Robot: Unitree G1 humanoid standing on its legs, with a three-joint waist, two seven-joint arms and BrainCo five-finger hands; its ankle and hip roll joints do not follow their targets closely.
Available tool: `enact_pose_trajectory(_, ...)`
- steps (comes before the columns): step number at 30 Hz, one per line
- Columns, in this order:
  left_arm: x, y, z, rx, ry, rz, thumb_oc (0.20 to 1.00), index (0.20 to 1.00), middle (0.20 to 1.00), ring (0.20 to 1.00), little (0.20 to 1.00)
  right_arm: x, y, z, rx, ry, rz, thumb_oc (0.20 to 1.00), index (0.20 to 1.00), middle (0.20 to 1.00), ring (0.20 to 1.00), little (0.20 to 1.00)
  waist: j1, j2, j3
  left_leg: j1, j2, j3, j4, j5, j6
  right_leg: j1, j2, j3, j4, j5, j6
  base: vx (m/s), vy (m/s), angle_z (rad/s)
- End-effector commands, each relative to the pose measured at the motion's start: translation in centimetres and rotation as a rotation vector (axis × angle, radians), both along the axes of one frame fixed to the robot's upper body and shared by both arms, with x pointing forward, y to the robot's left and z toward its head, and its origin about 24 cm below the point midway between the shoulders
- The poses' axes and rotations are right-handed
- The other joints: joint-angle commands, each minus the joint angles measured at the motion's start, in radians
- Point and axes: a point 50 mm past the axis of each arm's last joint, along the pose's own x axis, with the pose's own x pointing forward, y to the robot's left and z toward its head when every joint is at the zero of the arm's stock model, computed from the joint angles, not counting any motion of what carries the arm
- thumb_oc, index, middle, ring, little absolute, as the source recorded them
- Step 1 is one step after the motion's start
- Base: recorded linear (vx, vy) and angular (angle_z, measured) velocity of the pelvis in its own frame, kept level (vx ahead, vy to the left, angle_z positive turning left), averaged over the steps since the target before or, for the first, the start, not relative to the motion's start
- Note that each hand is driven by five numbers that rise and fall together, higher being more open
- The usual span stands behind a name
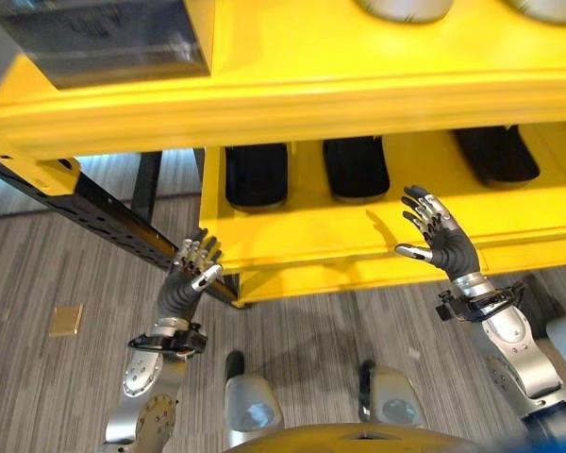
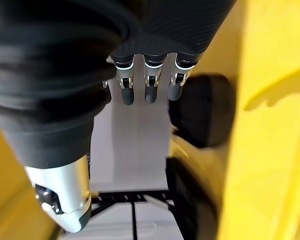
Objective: Move parts from the plastic box to the shelf.
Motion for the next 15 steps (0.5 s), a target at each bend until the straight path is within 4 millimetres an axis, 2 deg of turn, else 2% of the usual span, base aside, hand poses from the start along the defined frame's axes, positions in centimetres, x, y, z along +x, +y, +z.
enact_pose_trajectory(1, 0.8, -1.2, 0.8, -0.029, -0.056, -0.103, 1.0, 1.0, 1.0, 1.0, 1.0, 0.2, 0.2, 0.6, 0.024, -0.065, 0.005, 1.0, 1.0, 1.0, 1.0, 1.0, 0.027, 0.004, -0.065, -0.018, 0.071, -0.03, -0.058, 0.321, -0.049, -0.013, 0.04, 0.001, 0.051, 0.011, -0.017, -0.04, -0.102, -0.01)
enact_pose_trajectory(3, 0.8, -1.2, 0.8, -0.029, -0.056, -0.103, 1.0, 1.0, 1.0, 1.0, 1.0, 0.2, 0.2, 0.6, 0.024, -0.065, 0.004, 1.0, 1.0, 1.0, 1.0, 1.0, 0.026, 0.006, -0.065, -0.017, 0.073, -0.031, -0.064, 0.325, -0.05, -0.01, 0.042, -0.002, 0.045, 0.013, -0.018, -0.04, -0.069, 0.04)
enact_pose_trajectory(4, 1.1, -1.6, 0.8, -0.026, -0.06, -0.118, 1.0, 1.0, 1.0, 1.0, 1.0, 0.3, 0.0, 0.7, 0.006, -0.069, -0.008, 1.0, 1.0, 1.0, 1.0, 1.0, 0.02, -0.007, -0.067, -0.04, 0.054, 0.032, -0.052, 0.327, -0.037, 0.011, 0.036, -0.023, -0.017, 0.042, -0.026, -0.06, -0.145, 0.2)
enact_pose_trajectory(5, 1.0, -1.7, 0.4, -0.035, -0.045, -0.121, 1.0, 1.0, 1.0, 1.0, 1.0, 0.4, 0.1, 0.4, 0.003, -0.052, -0.003, 1.0, 1.0, 1.0, 1.0, 1.0, 0.03, -0.027, -0.066, -0.024, -0.038, 0.011, -0.011, 0.243, -0.023, 0.045, 0.03, -0.008, -0.098, 0.089, -0.016, -0.07, -0.14, 0.36)
enact_pose_trajectory(6, 1.1, -1.7, 0.4, -0.035, -0.046, -0.122, 1.0, 1.0, 1.0, 1.0, 1.0, 0.4, 0.1, 0.4, 0.003, -0.053, -0.003, 1.0, 1.0, 1.0, 1.0, 1.0, 0.03, -0.026, -0.067, -0.027, -0.037, 0.01, -0.011, 0.245, -0.022, 0.045, 0.032, -0.009, -0.104, 0.094, -0.016, -0.02, -0.076, 0.2)
enact_pose_trajectory(8, 1.3, -1.8, 0.4, -0.029, -0.049, -0.125, 1.0, 1.0, 1.0, 1.0, 1.0, 0.4, 0.0, 0.2, 0.01, -0.041, -0.002, 1.0, 1.0, 1.0, 1.0, 1.0, 0.031, -0.041, -0.078, -0.019, -0.142, -0.023, 0.029, 0.138, -0.001, 0.075, 0.024, 0.002, -0.2, 0.139, -0.01, -0.03, -0.013, -0.04)
enact_pose_trajectory(9, 1.4, -1.9, 0.3, -0.017, -0.046, -0.121, 1.0, 1.0, 1.0, 1.0, 1.0, 0.2, -0.2, -0.3, 0.013, -0.015, -0.01, 1.0, 1.0, 1.0, 1.0, 1.0, 0.021, -0.052, -0.099, -0.006, -0.208, -0.007, 0.051, 0.061, 0.014, 0.092, 0.012, -0.002, -0.264, 0.175, -0.007, -0.03, 0.012, 0.07)
enact_pose_trajectory(10, 1.3, -1.9, -0.1, 0.007, -0.029, -0.119, 1.0, 1.0, 1.0, 1.0, 1.0, 0.0, -0.4, -0.9, 0.023, 0.016, -0.021, 1.0, 1.0, 1.0, 1.0, 1.0, 0.017, -0.054, -0.111, 0.012, -0.241, -0.004, 0.046, 0.028, 0.023, 0.108, 0.01, -0.001, -0.295, 0.192, 0.0, -0.02, 0.08, 0.28)
enact_pose_trajectory(12, 1.1, -1.9, -0.6, 0.028, -0.004, -0.122, 1.0, 1.0, 1.0, 1.0, 1.0, -0.3, -0.5, -1.6, 0.036, 0.049, -0.041, 1.0, 1.0, 1.0, 1.0, 1.0, 0.002, -0.039, -0.136, 0.043, -0.238, 0.017, -0.027, 0.035, 0.033, 0.119, 0.006, -0.013, -0.331, 0.215, 0.01, 0.03, 0.131, 0.18)
enact_pose_trajectory(15, 1.0, -1.8, -1.3, 0.087, 0.028, -0.121, 1.0, 1.0, 1.0, 1.0, 1.0, -0.3, -0.4, -2.8, 0.065, 0.108, -0.049, 1.0, 1.0, 1.0, 1.0, 1.0, -0.009, -0.034, -0.17, 0.083, -0.249, 0.023, -0.093, 0.034, 0.039, 0.14, -0.013, 0.006, -0.379, 0.251, 0.028, 0.04, 0.146, 0.11)
